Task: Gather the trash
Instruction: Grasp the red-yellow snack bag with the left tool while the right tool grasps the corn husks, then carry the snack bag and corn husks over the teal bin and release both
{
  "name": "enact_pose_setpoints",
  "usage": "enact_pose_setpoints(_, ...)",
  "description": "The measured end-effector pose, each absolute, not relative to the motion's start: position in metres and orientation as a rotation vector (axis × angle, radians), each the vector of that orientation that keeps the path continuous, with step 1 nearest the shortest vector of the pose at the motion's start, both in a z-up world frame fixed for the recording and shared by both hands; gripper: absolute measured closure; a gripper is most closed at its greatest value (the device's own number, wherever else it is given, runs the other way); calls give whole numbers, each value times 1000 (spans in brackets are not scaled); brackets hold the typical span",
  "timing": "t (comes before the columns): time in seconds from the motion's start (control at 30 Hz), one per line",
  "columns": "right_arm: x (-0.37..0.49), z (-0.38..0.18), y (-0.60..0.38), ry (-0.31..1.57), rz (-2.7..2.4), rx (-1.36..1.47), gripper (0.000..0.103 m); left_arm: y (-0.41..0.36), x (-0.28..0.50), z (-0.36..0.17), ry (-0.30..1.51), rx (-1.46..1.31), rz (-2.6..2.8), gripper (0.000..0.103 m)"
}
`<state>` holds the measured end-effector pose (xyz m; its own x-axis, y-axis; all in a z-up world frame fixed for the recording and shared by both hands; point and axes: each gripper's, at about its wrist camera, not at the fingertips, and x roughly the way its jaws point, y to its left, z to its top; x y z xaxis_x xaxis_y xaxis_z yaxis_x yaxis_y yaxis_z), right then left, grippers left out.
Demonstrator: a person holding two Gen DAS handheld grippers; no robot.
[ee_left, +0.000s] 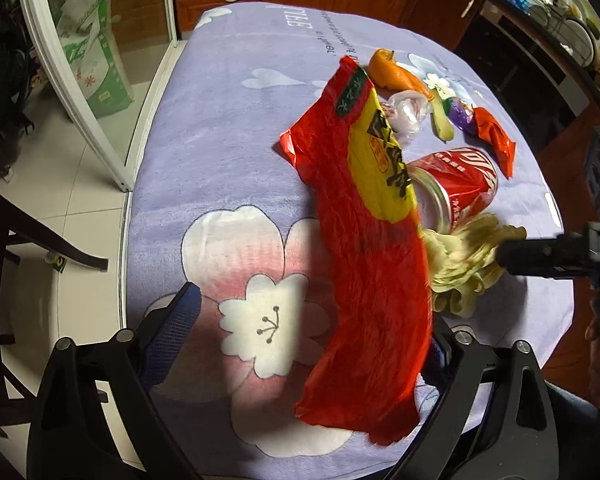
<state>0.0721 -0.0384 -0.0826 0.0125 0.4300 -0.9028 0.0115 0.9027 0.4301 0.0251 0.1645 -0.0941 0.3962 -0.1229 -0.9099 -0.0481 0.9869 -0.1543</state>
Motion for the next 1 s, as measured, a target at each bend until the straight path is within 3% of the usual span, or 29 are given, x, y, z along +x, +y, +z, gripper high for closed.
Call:
enact_pose_setpoints(0.17, 78, -84, -32, 1488, 312, 353, 48, 166, 33, -102, 1185, -172, -81, 42)
enact_pose_setpoints(0.23, 78, -85, -30, 1475, 299, 350, 49, 164, 34, -103, 1185, -169, -93, 51)
enact_pose_setpoints(0.33, 79, -84, -26, 1440, 293, 313, 60, 161, 35, -102, 1177, -175, -117, 74)
enact_pose_setpoints(0.37, 79, -84, -25, 1426, 296, 304, 74, 160, 35, -103, 1175, -174, -122, 84)
enact_pose_setpoints(0.43, 83, -86, -21, 1419, 307, 283, 83, 157, 35, -103, 1170, -167, -121, 95)
enact_pose_setpoints(0.63, 86, -71, -33, 1365, 326, 248, 90, 147, 31, -82, 1108, -148, -121, 97)
enact_pose_setpoints(1.0, 84, -30, -125, 1220, 215, 318, 91, 93, 37, -32, 999, -127, -228, 96)
